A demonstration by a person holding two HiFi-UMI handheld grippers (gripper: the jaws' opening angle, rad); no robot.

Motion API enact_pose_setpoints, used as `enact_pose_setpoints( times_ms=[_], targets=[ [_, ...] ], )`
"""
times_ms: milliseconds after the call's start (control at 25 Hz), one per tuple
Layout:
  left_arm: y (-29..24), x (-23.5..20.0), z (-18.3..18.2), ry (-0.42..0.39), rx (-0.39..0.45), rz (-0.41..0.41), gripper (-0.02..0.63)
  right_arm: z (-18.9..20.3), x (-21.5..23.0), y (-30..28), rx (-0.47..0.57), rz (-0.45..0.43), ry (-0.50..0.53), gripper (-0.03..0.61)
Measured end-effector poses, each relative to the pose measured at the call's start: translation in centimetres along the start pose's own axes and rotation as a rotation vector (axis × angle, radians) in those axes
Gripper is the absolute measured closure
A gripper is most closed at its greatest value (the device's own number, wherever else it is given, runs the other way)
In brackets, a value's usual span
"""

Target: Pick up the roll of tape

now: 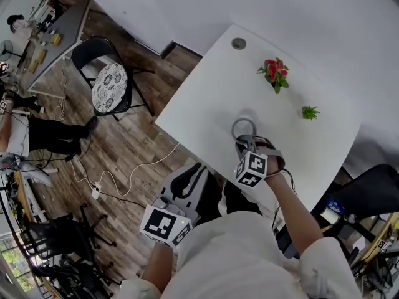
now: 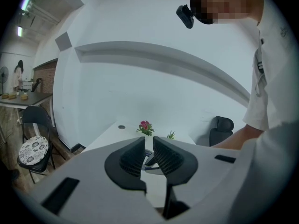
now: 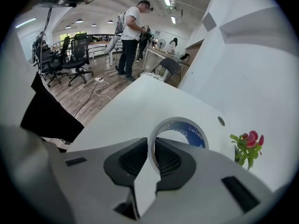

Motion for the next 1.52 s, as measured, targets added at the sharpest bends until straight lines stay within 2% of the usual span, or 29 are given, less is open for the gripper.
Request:
enact_pose_setpoints(
  times_ms=[720,1160,1520],
  targets=[
    [-2.4,2.0,-2.7,-0.060,0.068,0.122,0.551,-2.8,3.1,9.5,0.154,0.180,-0.073,0.526],
    [-4.6,2.6,-5.0,-0.078,0.111,0.168,0.551,-5.3,5.2,17.4,0.333,0.285,-0.127,0.528],
    [-4.7,2.7,-6.7,-0.091,0.150,0.174,0.554,-7.4,5.2,23.2,0.499,0.345,-0.178,0.528]
  ],
)
Point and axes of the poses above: the fingertips, and each gripper's own axes: y backward along the fingers, x to its right, z out of its underside, the point moved 3 cm from there along y, backward along the fingers, and after that the axes turned 7 degrees about -z, right-handed, at the moved point
